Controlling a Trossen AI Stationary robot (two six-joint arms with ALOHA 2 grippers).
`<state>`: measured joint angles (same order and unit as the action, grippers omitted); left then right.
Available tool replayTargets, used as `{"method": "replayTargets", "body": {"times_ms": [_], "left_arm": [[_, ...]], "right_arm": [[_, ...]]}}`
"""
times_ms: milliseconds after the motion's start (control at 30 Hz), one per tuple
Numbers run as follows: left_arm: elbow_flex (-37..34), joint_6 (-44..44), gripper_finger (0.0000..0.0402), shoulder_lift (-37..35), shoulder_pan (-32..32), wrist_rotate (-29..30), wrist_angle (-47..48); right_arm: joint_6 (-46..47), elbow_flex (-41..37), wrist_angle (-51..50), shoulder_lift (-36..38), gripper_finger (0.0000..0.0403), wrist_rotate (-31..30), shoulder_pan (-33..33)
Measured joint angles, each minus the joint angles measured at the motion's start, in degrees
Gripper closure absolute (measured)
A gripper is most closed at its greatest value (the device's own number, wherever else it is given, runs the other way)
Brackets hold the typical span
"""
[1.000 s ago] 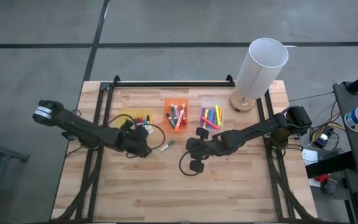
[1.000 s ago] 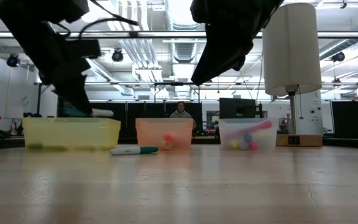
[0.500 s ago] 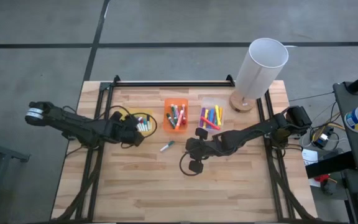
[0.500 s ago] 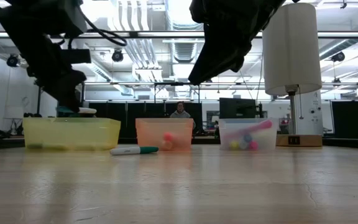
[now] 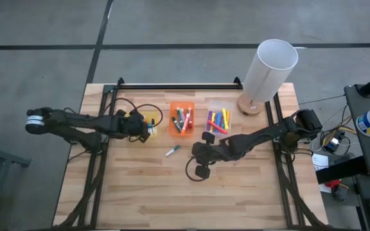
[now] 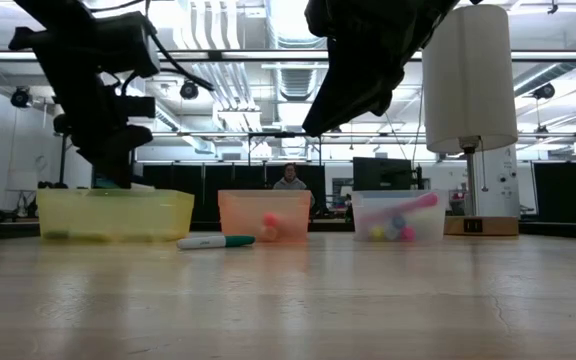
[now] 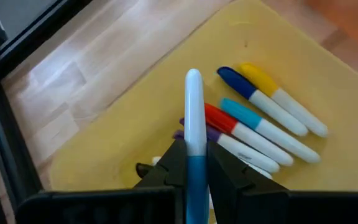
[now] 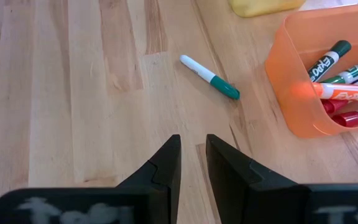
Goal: Pick & Place Markers
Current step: Put the small light blue marker into the yellow bin, then put the small green marker into the yellow bin
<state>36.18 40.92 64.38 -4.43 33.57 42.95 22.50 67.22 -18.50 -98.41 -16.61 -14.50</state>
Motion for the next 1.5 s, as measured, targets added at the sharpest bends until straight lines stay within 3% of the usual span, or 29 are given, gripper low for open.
{"method": "replayTargets", "body": {"times_ms": [167, 333, 467, 600, 733, 867, 1100, 1300, 1500], "left_arm": [[0.0, -2.0, 0.0355, 0.0, -0.7, -1.0, -1.5], [0.0, -5.0, 0.0308, 0.0, -0.8, -3.8, -3.2], [0.0, -5.0, 0.0277, 0.0, -0.8, -1.5, -5.4], [0.5, -4.0, 0.0272, 0.0, -0.2, -1.9, -10.5], [0.4, -8.8, 0.0271, 0.0, 2.4, -8.1, -21.5], [0.2, -13.9, 0.0271, 0.0, 5.8, -19.0, -33.3], [0.2, -14.1, 0.0271, 2.4, 10.7, -23.9, -38.8], [0.1, -16.3, 0.0271, 11.7, 13.1, -23.4, -42.9], [1.6, -16.3, 0.0271, 19.8, 13.3, -15.6, -43.7]], "right_arm": [[0.0, 0.0, 0.0, 0.0, 0.0335, 0.0, 0.0], [0.0, 0.0, 0.4, 0.0, 0.0335, 0.0, 0.0], [0.0, 0.0, 0.5, 0.0, 0.0335, 0.1, 0.0], [0.0, 0.0, 0.5, 0.0, 0.0335, 0.1, -0.3], [0.0, 0.0, -0.1, 0.0, 0.0335, 0.1, -0.3], [0.0, 0.0, -2.6, 0.0, 0.0335, 0.1, -0.3], [0.2, -0.3, -6.9, 0.0, 0.0335, 0.1, -0.3], [1.9, -1.1, -8.2, 0.0, 0.0335, 0.1, -0.3], [3.5, -1.3, -8.3, 0.0, 0.0335, 0.1, -0.4]]}}
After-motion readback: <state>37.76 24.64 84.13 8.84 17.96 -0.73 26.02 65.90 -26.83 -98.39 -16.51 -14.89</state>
